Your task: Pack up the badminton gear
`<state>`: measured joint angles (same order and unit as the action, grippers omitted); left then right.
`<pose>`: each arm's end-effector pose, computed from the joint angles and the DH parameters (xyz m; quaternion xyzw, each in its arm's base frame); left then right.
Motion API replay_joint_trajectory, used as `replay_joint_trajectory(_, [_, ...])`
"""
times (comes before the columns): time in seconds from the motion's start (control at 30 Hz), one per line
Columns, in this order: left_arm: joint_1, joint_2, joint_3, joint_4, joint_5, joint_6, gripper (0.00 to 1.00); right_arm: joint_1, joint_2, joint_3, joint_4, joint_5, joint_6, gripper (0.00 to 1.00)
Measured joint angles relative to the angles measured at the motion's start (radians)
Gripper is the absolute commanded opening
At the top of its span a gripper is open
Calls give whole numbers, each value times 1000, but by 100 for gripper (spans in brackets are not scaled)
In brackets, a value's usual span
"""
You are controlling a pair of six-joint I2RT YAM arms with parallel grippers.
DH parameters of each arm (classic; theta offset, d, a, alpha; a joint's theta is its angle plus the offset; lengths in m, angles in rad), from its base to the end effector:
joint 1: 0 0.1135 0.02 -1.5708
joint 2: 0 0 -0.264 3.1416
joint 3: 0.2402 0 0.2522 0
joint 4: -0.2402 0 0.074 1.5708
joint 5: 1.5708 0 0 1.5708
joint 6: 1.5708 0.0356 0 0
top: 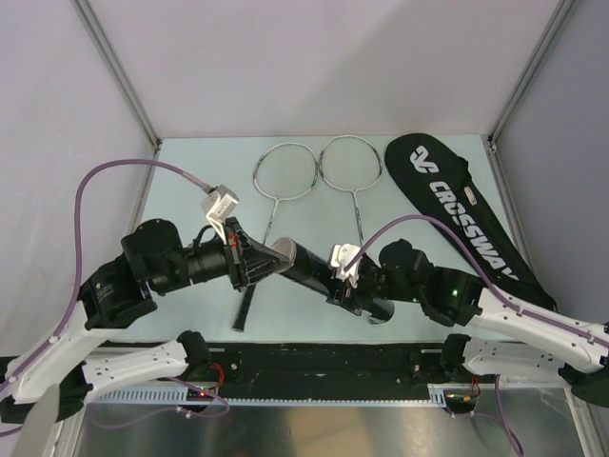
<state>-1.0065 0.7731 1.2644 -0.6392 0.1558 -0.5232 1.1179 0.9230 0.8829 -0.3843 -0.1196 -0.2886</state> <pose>0.0631 -0.1100 0.4502 0.2300 0.7210 -0.4933 0.4288 0.0870 0.1884 0.3291 -0.5671 0.6187 0.2641 0.4752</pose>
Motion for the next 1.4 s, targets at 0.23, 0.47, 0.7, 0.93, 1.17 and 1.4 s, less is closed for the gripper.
replay_joint_trajectory(0.23, [0, 17, 0, -1, 19, -3, 0, 0, -17, -19, 0, 2, -1, 23])
replay_joint_trajectory(0.47, [0, 23, 0, 2, 33, -18, 0, 0, -34, -29, 1, 2, -5, 23])
replay_joint_trajectory(0.7, [0, 34, 0, 1, 35, -29, 26, 0, -43, -37, 0, 6, -9, 23])
replay_joint_trajectory(0.93, [0, 34, 8, -10, 12, -27, 43, 4, -72, -57, 9, 6, -19, 23])
replay_joint_trajectory(1.17, [0, 34, 39, -19, -49, -23, 43, 11, -81, -63, 20, 5, -19, 23])
replay_joint_trajectory(1.4, [0, 36, 47, -21, -85, -11, 32, 14, -87, -64, 24, 2, -19, 23])
